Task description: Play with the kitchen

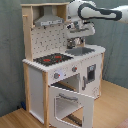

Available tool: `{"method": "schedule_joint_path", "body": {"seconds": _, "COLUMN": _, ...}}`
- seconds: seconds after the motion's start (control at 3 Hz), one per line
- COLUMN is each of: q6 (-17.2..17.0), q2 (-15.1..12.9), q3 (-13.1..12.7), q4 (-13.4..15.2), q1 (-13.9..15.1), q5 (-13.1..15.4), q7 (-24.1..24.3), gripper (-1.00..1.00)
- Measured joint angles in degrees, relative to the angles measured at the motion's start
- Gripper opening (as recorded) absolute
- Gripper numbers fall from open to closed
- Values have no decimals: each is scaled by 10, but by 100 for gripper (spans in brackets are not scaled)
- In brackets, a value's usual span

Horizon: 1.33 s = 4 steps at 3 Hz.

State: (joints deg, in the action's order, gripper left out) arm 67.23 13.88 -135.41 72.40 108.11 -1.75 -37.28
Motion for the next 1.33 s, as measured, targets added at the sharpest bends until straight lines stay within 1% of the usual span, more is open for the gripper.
{"method": "schedule_joint_path", "body": {"seconds": 0.33, "q6": 27, "q2": -35, "q3": 0, "q4": 52, "q1": -13, "q5": 26, "q7": 14, "gripper": -100}}
{"method": "schedule_joint_path", "body": {"seconds": 0.67, "q6": 50, "q2": -63, "q3": -1, "q4": 93, "q1": -20, "q5": 48, "q7": 25, "gripper": -100}}
{"method": "schedule_joint_path", "body": {"seconds": 1.0, "q6": 73, "q2": -92, "q3": -2, "q4": 132, "q1": -22, "q5": 70, "q7": 34, "gripper": -100}}
{"method": "schedule_joint_path", "body": {"seconds": 1.33, "q6": 104, "q2": -130, "q3": -2, "q4": 178, "q1": -23, "q5": 101, "q7": 44, "gripper": -100}}
